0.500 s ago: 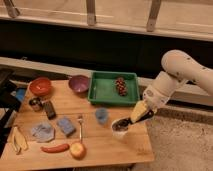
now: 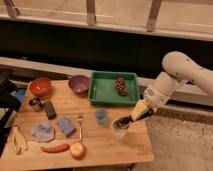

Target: Place brush in paper cup

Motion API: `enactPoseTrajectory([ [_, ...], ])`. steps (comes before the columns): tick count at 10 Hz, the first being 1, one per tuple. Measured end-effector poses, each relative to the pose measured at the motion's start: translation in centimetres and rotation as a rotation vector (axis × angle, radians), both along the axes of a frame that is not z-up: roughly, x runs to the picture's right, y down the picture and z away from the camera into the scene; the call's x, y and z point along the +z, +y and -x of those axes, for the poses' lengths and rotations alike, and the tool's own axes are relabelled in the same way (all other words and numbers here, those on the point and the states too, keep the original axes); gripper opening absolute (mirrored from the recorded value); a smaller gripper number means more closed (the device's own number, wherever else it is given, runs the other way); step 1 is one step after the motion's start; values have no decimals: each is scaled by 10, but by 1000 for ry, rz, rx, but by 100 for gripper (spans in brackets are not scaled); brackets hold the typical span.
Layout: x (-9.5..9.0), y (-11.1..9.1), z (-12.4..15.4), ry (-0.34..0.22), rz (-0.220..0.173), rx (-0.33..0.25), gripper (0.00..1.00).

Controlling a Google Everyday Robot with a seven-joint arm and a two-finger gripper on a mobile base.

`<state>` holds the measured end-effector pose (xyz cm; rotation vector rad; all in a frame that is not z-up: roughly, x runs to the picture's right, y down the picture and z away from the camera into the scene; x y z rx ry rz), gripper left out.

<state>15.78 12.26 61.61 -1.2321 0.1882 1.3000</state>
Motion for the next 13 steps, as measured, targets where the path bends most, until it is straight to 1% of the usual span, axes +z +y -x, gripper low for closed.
enactPoseTrajectory([
  [2,7,6,3,-8,16,0,0],
  [7,14,22,16,-39,60,-14,0],
  [9,18,24,22,-43,68,-13,0],
  [12,19,23,21,-39,64,-17,0],
  [13,21,23,23,-35,67,-30,0],
])
